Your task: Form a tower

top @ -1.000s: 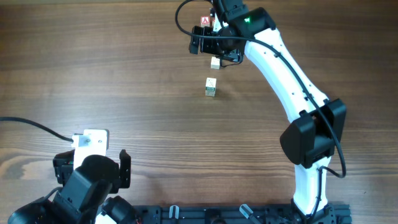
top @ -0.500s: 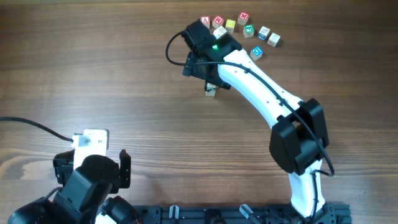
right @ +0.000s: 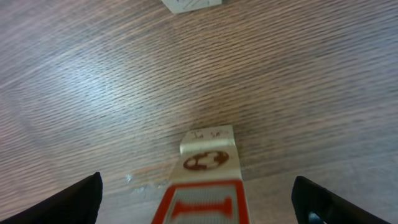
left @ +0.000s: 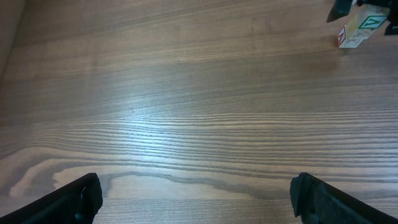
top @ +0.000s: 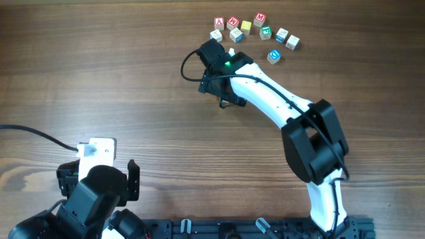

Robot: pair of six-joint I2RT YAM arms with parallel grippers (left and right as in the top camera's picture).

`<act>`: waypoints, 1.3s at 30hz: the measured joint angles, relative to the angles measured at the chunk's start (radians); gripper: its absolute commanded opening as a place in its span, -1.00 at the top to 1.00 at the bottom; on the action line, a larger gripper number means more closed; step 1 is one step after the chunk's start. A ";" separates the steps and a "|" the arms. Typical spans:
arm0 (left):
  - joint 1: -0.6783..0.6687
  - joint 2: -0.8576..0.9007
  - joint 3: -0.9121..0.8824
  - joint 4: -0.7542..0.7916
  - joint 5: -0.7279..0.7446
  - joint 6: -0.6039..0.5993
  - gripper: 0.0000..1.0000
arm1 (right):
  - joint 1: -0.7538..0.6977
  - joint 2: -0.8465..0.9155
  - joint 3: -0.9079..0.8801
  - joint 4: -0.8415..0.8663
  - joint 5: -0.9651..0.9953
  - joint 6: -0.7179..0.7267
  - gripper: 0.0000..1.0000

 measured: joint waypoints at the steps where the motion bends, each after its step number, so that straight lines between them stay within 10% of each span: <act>1: 0.000 0.000 0.000 0.000 0.000 0.000 -1.00 | 0.000 0.015 0.000 0.007 -0.006 -0.006 -0.81; 28: 0.000 0.000 0.000 0.000 0.000 0.000 -1.00 | -0.003 0.040 0.000 0.042 -0.046 -0.135 0.58; 39: 0.000 0.000 0.000 0.000 0.000 0.000 -1.00 | -0.019 0.040 0.006 -0.016 -0.025 -0.171 0.69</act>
